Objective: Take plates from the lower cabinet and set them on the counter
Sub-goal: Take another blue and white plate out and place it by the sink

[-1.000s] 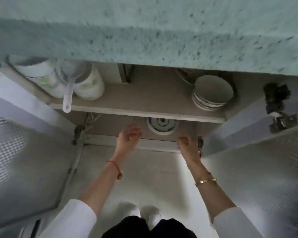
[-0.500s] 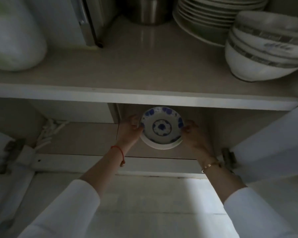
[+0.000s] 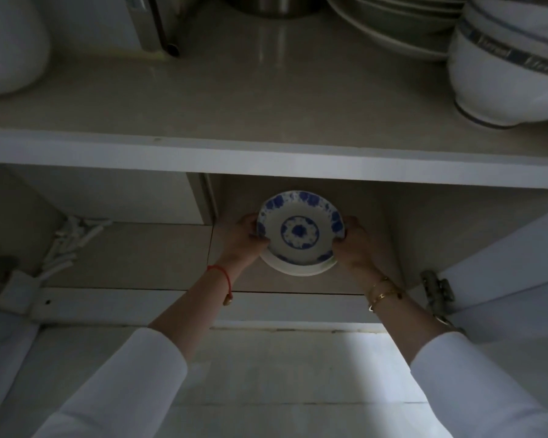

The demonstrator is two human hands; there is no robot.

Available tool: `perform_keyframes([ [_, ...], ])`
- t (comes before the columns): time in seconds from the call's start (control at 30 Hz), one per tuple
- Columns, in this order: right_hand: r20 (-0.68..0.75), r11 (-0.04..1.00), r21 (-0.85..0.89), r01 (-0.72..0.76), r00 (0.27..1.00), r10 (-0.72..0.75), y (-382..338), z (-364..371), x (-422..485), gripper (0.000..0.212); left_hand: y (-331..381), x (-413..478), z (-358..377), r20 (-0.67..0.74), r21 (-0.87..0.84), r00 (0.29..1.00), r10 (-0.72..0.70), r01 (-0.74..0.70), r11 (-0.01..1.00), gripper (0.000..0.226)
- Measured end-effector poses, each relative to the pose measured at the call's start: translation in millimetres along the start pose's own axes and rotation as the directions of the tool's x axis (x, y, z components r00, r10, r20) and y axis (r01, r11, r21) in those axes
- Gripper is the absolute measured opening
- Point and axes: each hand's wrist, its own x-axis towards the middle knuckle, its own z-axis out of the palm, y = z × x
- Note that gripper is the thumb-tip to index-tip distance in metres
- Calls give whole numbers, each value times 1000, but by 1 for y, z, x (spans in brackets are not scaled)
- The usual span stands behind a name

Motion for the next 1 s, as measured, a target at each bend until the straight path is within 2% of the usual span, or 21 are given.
perform_keyframes([
  [0.17, -26, 991, 134, -16, 999, 20, -5, 1, -9, 36, 0, -13, -5, -56, -42, 998, 43, -46, 998, 40],
  [0.27, -15, 976, 215, -32, 999, 36, -11, -6, -29, 41, 7, -33, -13, -76, -91, 996, 52, -59, 994, 16],
  [0.3, -11, 971, 236, -43, 999, 47, -14, -11, -40, 42, 10, -44, -18, -70, -77, 996, 59, -65, 995, 15],
  [0.4, 12, 955, 286, -74, 997, 74, -27, -27, -80, 41, 21, -89, -34, -64, -106, 998, 13, -20, 994, 24],
  [0.57, 76, 959, 255, -122, 991, 106, -58, -80, -159, 37, 62, -184, -71, -67, -151, 985, -156, 145, 978, 44],
  [0.73, 119, 945, 265, -192, 979, 165, -114, -162, -226, 38, 138, -273, -119, -80, -193, 971, -226, 208, 959, 47],
  [0.83, 109, 933, 297, -201, 978, 176, -155, -222, -267, 37, 194, -322, -149, -72, -238, 970, -231, 208, 949, 49],
  [1.0, 143, 880, 370, -297, 954, 262, -221, -325, -334, 38, 295, -407, -201, -38, -255, 977, -208, 192, 948, 52],
])
